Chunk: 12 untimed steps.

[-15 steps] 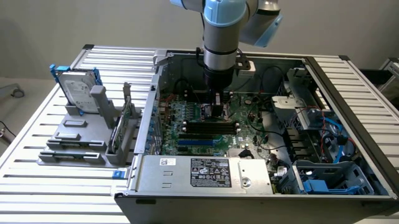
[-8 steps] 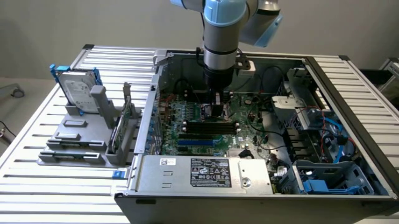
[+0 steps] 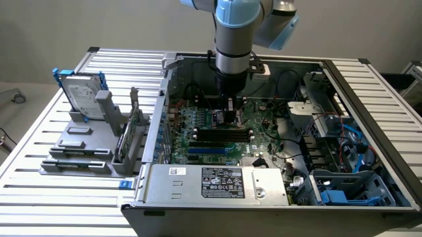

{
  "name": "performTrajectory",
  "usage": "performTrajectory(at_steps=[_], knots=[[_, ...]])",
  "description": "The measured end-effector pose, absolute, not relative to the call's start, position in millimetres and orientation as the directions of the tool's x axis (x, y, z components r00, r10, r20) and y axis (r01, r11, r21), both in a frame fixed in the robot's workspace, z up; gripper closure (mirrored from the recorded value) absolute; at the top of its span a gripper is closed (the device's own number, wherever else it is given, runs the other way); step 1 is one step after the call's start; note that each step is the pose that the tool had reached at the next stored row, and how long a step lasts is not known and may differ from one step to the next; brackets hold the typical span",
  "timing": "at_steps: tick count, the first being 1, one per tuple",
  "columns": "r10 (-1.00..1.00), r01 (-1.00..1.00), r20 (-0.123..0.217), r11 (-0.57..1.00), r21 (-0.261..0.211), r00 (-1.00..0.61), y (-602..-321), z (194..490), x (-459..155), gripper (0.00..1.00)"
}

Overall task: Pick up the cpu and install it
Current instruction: 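Place the cpu into insertion slot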

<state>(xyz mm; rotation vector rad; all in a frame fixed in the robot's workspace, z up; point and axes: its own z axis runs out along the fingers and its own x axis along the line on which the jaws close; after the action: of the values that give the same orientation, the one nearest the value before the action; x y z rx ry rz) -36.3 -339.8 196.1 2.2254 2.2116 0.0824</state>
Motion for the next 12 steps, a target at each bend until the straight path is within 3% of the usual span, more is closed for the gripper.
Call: performTrajectory(at_steps=[12], knots=[[0.999,0.999,0.035,-0.007,0.039,0.005,-339.4,196.1,-34.9,0.38]])
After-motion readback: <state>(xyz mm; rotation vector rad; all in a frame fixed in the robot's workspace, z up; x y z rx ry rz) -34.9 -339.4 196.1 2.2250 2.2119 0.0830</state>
